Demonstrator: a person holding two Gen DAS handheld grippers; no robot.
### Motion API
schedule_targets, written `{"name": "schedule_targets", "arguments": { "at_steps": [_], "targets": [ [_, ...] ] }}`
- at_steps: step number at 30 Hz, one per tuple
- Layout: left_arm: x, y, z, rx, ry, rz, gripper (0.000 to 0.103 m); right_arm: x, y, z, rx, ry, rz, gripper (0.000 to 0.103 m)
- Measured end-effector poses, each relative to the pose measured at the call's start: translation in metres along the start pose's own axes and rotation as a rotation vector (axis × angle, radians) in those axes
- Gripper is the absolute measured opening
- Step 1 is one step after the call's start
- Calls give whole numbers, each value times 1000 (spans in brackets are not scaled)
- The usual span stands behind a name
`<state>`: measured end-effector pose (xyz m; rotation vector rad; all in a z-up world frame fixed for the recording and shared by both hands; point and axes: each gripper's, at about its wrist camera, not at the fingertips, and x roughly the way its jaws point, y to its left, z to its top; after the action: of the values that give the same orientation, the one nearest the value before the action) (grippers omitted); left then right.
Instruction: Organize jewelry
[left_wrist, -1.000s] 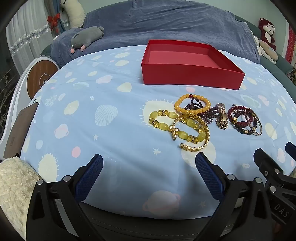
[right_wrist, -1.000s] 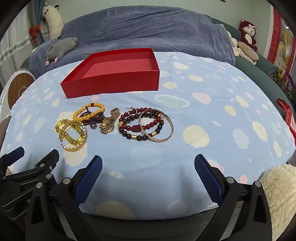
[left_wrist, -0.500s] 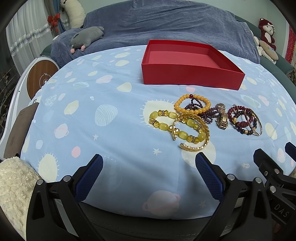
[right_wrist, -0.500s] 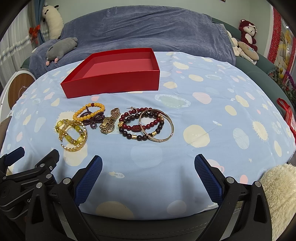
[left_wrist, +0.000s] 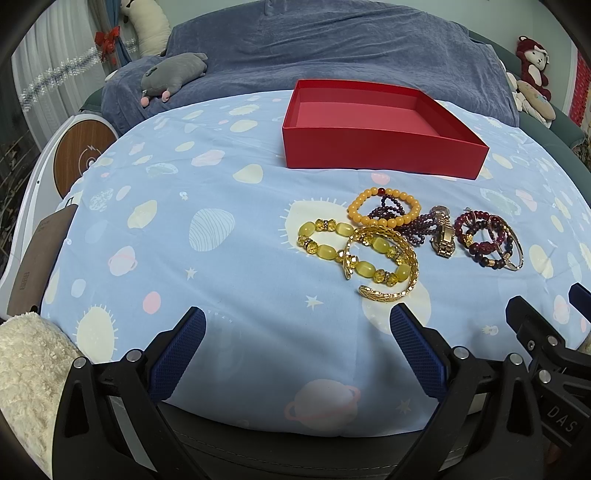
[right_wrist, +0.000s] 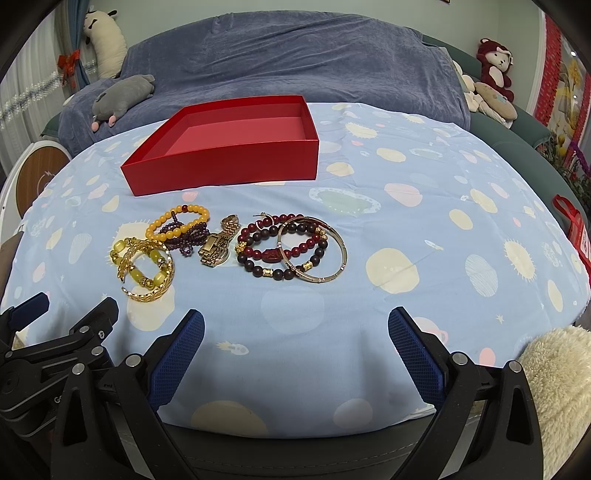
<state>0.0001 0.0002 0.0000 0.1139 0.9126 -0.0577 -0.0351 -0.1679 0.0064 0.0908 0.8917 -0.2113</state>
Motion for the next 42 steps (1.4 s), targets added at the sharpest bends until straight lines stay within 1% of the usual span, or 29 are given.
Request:
{"name": "schedule_targets", "arguments": {
  "at_steps": [15,17,42],
  "targets": [
    [0,0,0,-4,-1,-1,95,0,0,0,-6,-1,-2,96],
    [-2,-6,-1,-4,-3,-2,95,0,-1,0,-4,-1,-2,96],
    [-2,0,0,-8,-5,-8,95,-1,0,0,-2,-1,-1,96]
  ]
}}
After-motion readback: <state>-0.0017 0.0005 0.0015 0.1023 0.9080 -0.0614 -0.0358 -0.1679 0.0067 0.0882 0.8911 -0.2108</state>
